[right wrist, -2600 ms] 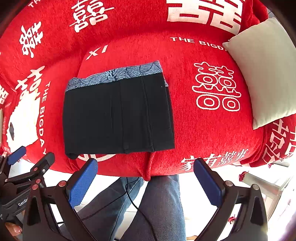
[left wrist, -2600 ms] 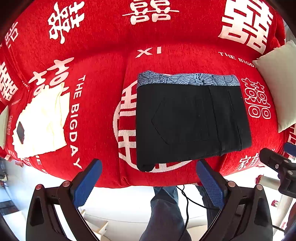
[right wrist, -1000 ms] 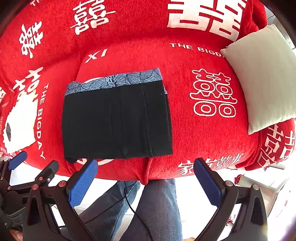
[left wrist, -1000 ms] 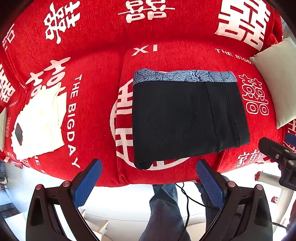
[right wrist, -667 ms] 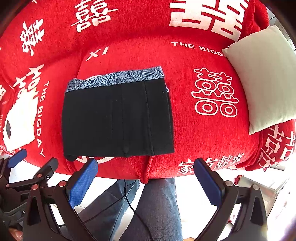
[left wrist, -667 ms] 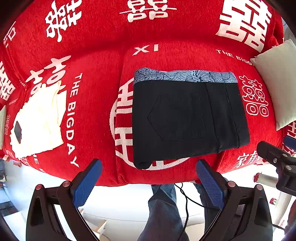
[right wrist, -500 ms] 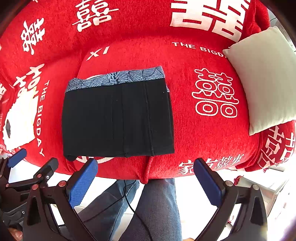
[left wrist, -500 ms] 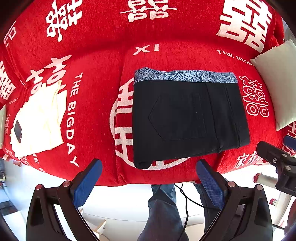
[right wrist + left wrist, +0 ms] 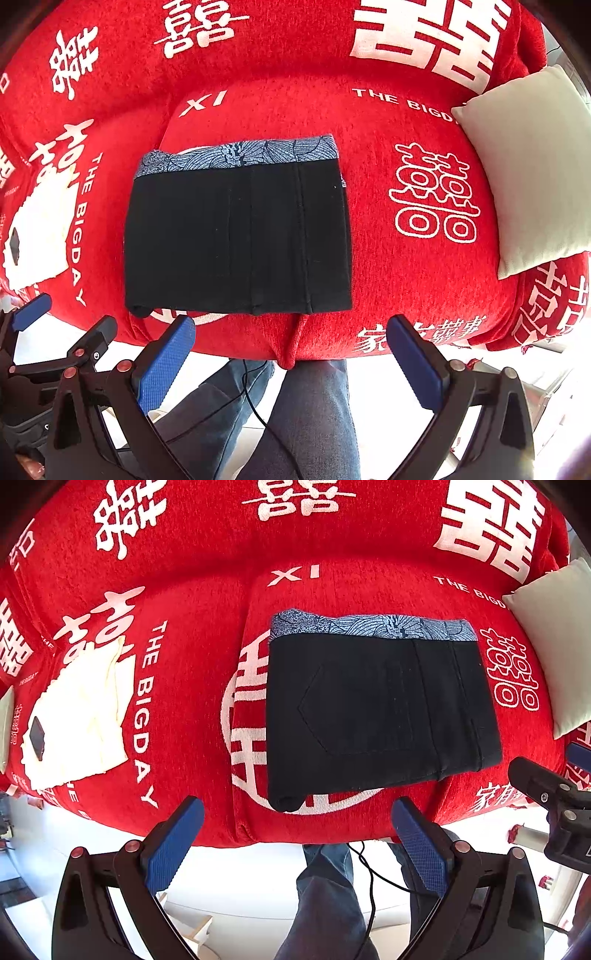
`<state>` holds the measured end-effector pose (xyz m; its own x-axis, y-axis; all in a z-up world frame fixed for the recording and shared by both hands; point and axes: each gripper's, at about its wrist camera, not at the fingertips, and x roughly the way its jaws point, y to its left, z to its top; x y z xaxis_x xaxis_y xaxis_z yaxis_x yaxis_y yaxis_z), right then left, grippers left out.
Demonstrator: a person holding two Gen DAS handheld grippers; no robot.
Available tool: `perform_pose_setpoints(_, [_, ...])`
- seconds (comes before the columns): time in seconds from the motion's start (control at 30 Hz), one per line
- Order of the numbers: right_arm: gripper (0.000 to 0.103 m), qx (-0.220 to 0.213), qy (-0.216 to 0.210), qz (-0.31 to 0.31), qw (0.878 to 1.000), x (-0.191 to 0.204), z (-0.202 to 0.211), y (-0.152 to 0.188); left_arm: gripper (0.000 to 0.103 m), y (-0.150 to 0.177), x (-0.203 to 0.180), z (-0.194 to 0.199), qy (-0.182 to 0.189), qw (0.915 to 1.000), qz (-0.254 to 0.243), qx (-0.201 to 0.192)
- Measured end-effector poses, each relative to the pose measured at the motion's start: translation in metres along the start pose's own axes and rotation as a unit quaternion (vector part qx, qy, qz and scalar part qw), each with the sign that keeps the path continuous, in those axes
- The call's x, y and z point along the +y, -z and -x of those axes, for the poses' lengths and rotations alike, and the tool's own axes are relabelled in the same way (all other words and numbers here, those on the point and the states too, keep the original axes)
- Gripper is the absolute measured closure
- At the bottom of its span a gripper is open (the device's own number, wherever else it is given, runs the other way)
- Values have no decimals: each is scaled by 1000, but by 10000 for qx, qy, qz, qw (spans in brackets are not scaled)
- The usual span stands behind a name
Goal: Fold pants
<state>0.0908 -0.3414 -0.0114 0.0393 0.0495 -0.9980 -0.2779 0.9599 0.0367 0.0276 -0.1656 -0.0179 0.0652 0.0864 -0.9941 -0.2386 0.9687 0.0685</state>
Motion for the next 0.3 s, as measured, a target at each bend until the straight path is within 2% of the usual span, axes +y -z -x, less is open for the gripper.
perform_pose_setpoints(0.3, [0,-13,-4,-16,10000,-1,-2,1,2,0,0,3,76,9999,-16,-113])
